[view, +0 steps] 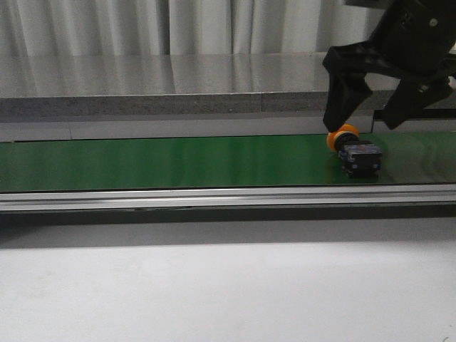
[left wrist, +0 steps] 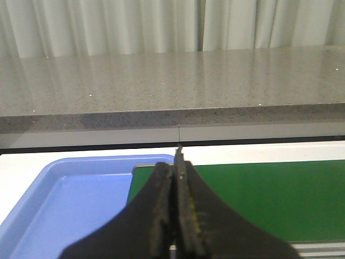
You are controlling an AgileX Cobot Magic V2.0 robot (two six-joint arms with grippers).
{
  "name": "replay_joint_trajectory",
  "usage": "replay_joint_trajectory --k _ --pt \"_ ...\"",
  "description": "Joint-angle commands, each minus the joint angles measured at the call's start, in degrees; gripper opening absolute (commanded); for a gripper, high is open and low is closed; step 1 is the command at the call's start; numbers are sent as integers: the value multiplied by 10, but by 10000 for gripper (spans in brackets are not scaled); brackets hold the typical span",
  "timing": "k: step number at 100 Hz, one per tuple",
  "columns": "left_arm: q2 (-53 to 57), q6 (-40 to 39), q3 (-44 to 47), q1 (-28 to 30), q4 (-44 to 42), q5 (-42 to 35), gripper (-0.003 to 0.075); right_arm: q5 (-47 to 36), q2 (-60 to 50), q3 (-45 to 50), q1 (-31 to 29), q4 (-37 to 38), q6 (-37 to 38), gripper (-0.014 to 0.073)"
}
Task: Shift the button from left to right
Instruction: 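Lower the open right gripper over the button on the belt and close, then lift the button with the right gripper and carry it over the green bin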
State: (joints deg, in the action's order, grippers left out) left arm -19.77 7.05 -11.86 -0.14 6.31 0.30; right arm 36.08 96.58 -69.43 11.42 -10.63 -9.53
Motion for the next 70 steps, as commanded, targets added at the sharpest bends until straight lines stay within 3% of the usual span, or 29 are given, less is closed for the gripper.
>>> replay_joint_trajectory --k 1,18,44,70 --pt "-3 0 -15 -4 4 -42 -21 -25 -6 -19 1 10 -5 625" --pt "-3 0 -15 -4 4 -42 -21 -15 18 -19 1 14 -5 568" --pt "-3 0 -15 -4 4 -42 -20 10 25 -19 0 14 -5 220" --pt "-3 0 -15 -4 4 -42 -21 58 22 -53 -20 22 -5 204"
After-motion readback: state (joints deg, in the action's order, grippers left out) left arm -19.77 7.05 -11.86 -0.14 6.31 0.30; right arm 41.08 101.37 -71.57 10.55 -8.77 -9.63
